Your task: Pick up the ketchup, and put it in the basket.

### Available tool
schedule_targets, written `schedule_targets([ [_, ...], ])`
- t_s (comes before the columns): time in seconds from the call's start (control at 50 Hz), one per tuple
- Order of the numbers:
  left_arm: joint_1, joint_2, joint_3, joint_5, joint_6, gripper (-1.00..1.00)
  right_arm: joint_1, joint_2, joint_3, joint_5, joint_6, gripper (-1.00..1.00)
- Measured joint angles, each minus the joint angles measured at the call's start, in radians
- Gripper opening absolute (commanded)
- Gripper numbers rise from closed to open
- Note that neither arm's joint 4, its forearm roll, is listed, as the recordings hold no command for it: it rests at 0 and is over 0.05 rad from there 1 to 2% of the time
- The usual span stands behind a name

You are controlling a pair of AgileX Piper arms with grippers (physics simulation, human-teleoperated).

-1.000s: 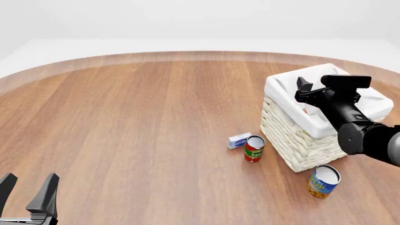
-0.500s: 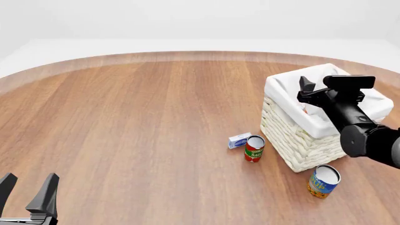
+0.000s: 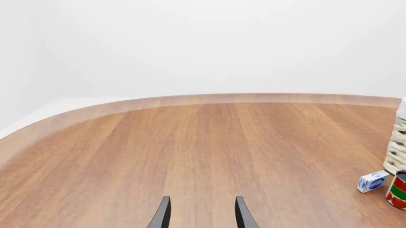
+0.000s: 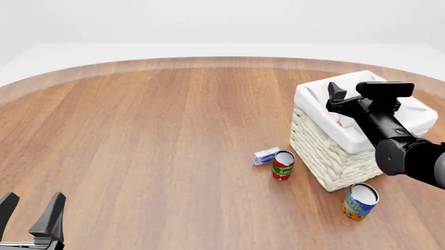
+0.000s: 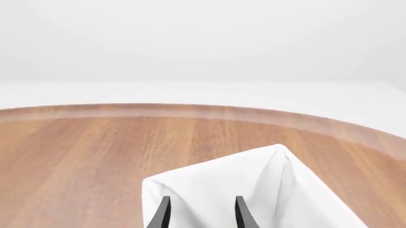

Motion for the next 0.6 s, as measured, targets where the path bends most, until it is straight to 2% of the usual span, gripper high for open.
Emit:
schedule_targets([
  [0.6,0.000,0.000,0.000,0.000,0.000,1.00,0.065,-0.002,-0.011,-0.011,0.032,1.00],
])
